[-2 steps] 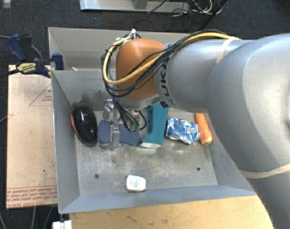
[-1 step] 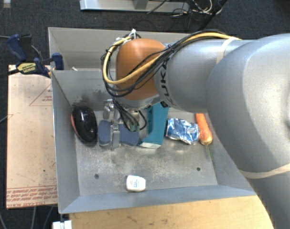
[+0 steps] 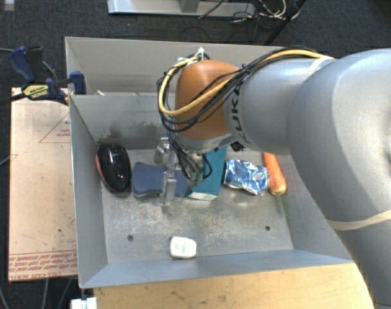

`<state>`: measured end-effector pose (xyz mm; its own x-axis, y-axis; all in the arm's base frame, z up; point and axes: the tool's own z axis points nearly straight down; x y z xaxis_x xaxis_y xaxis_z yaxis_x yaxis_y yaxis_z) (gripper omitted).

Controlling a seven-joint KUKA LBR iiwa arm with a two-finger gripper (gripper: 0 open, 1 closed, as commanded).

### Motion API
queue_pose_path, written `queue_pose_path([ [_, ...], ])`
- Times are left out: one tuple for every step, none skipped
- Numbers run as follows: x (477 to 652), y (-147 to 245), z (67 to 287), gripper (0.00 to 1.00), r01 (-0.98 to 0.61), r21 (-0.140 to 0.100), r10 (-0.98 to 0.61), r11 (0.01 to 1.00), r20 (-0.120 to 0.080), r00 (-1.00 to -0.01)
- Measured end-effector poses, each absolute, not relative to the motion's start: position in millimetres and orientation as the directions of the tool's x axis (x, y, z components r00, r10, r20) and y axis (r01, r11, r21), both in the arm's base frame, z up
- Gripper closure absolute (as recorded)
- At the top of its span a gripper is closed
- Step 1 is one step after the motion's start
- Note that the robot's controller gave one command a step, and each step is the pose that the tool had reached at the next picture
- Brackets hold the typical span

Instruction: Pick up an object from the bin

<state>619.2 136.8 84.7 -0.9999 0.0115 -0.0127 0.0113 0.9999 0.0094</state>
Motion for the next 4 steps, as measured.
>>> queue_pose_path([
  [628.4, 92, 70, 1.00, -0.096, 0.007, -0.096, 0.995, -0.012, -0.995],
  [628.4, 92, 70, 1.00, -0.096, 0.007, -0.096, 0.995, -0.011, -0.995],
  [636.9, 87, 176, 1.00, -0.119, 0.008, -0.119, 0.993, -0.016, -0.993],
  [636.9, 87, 176, 1.00, -0.119, 0.008, -0.119, 0.993, -0.016, -0.993],
])
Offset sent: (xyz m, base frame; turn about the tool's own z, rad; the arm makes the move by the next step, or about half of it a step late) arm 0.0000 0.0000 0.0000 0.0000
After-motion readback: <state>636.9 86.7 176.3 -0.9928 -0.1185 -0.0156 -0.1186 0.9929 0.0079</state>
